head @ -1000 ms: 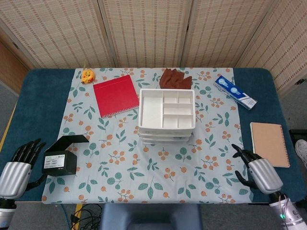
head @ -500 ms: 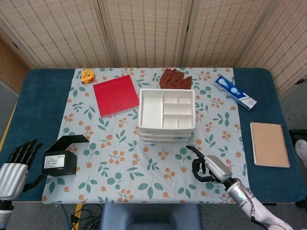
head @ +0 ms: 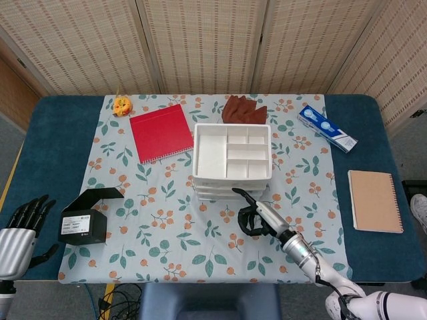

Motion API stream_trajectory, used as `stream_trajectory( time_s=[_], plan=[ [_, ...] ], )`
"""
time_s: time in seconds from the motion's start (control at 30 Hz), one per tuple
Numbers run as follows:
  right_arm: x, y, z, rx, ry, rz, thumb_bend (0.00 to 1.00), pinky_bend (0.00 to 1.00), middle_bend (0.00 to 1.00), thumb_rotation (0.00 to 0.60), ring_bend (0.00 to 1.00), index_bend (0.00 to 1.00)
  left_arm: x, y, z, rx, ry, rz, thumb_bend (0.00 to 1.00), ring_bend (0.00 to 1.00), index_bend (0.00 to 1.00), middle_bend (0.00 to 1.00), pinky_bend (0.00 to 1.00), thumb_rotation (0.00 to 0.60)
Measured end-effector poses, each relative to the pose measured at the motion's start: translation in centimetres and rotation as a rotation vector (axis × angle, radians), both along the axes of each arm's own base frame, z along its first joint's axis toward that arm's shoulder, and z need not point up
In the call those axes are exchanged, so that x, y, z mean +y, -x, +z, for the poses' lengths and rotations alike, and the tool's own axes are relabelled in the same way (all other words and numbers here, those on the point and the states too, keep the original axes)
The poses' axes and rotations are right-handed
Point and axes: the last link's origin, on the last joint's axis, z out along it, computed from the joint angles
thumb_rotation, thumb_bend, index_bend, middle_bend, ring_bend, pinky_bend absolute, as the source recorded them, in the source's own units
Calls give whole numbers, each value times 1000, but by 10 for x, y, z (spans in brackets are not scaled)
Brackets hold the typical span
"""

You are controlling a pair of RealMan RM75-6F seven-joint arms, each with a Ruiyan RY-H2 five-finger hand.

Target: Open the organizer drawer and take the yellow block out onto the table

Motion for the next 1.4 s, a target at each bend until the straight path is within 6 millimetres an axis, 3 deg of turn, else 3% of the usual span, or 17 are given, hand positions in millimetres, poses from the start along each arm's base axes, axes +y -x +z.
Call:
stream_trajectory(
  time_s=[0.4, 1.1, 1.4],
  plan=[
    [-17, -19, -20, -12, -20, -6, 545, 627, 642, 600, 605, 0, 1, 3, -3, -1, 12, 5, 196, 70, 83, 63, 110, 600],
    [-29, -28, -27, -5, -21, 12, 555, 627, 652, 600, 621, 2, 1, 8, -2, 4, 10, 21, 196, 70, 83, 63, 110, 600],
    [-29, -28, -28, 3, -19, 18, 562, 627, 670, 600, 646, 155, 0, 9, -2, 4, 11, 21, 196, 70, 83, 63, 110, 600]
  ],
)
